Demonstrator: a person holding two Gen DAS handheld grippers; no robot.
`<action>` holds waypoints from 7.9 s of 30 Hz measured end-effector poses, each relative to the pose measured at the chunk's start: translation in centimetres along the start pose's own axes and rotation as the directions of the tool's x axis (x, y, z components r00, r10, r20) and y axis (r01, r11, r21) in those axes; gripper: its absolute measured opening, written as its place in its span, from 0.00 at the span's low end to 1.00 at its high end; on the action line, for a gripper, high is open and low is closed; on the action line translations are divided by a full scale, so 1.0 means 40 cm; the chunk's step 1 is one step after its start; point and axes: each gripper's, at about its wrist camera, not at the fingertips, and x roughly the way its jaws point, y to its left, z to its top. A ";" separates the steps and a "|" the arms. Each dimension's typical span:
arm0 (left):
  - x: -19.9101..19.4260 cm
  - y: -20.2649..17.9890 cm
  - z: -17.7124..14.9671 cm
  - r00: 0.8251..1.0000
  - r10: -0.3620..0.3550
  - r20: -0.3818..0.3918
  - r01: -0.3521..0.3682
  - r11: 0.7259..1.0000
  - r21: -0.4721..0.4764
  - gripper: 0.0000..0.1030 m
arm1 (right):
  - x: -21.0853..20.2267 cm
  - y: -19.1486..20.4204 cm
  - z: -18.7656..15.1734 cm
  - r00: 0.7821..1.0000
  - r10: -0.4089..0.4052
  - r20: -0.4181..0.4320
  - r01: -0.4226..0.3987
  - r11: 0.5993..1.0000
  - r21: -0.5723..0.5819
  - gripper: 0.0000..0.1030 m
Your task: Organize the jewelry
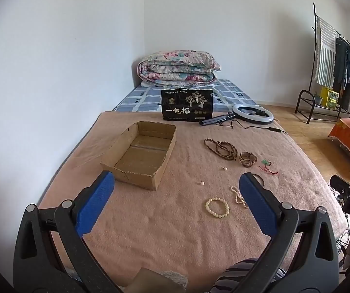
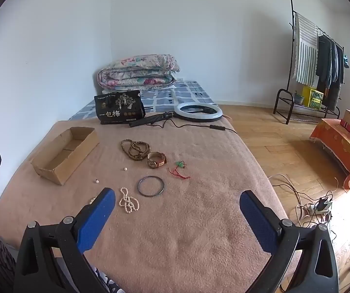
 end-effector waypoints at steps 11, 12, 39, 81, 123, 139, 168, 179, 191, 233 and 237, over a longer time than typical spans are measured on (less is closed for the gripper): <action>-0.026 -0.009 0.001 0.999 0.029 0.042 -0.029 1.000 -0.003 1.00 | 0.003 -0.010 -0.001 1.000 0.014 0.004 -0.014 1.000 0.009 1.00; -0.026 -0.008 0.002 0.999 0.028 0.042 -0.028 1.000 -0.003 1.00 | 0.003 -0.012 -0.001 1.000 0.014 0.004 -0.014 1.000 0.009 1.00; -0.031 -0.007 0.007 0.999 0.025 0.042 -0.025 1.000 -0.007 1.00 | 0.015 -0.015 0.003 1.000 0.007 -0.004 -0.007 1.000 0.029 1.00; 0.016 -0.013 -0.009 1.000 0.030 0.008 -0.030 1.000 -0.003 1.00 | 0.035 -0.015 0.002 0.999 -0.019 -0.033 0.019 1.000 0.016 1.00; 0.382 -0.078 -0.145 0.938 -0.129 -0.321 0.170 0.980 0.103 0.72 | 0.445 0.058 -0.020 0.965 0.078 -0.251 -0.121 0.979 -0.162 1.00; 0.551 -0.097 -0.199 0.848 -0.228 -0.478 0.263 0.965 0.007 0.35 | 0.620 0.119 -0.030 0.924 0.126 -0.362 -0.204 0.961 -0.185 1.00; 0.624 -0.111 -0.222 0.815 -0.270 -0.513 0.287 0.957 -0.046 0.07 | 0.730 0.152 -0.049 0.864 0.148 -0.481 -0.234 0.964 -0.124 0.90; 0.615 -0.098 -0.215 0.820 -0.283 -0.498 0.285 0.956 -0.075 0.05 | 0.718 0.150 -0.040 0.863 0.154 -0.481 -0.245 0.960 -0.132 0.72; 0.544 -0.084 -0.166 0.865 -0.278 -0.417 0.287 0.957 -0.043 0.05 | 0.664 0.138 -0.022 0.883 0.167 -0.439 -0.244 0.962 -0.123 0.72; 0.505 0.234 0.075 0.981 -0.109 -0.162 0.096 0.992 -0.085 0.05 | 0.598 0.508 0.209 0.870 0.360 -0.337 -0.448 0.862 -0.237 0.72; 0.524 0.277 0.077 0.985 -0.079 -0.156 0.063 0.993 -0.100 0.05 | 0.615 0.566 0.224 0.861 0.377 -0.342 -0.470 0.847 -0.248 0.72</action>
